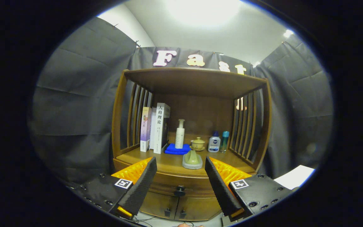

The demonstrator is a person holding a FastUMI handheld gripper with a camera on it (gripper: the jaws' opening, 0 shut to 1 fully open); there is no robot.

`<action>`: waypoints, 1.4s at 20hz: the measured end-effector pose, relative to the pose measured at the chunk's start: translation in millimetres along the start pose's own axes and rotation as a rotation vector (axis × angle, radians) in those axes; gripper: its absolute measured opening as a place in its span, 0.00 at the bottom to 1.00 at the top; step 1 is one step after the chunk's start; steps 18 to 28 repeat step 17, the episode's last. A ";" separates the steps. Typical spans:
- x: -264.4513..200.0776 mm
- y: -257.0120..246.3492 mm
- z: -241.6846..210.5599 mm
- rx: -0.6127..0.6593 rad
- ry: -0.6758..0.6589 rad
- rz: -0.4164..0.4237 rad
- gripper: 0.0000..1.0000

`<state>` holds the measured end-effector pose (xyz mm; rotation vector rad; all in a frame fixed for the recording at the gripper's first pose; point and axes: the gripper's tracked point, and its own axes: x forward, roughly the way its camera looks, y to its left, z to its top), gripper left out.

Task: Pull open the drawer, take out the items inside it, and place them on the countertop above the cabinet.

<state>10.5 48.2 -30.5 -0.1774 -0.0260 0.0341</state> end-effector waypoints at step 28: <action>-52.1 -23.5 -20.6 0.050 0.042 -0.021 0.98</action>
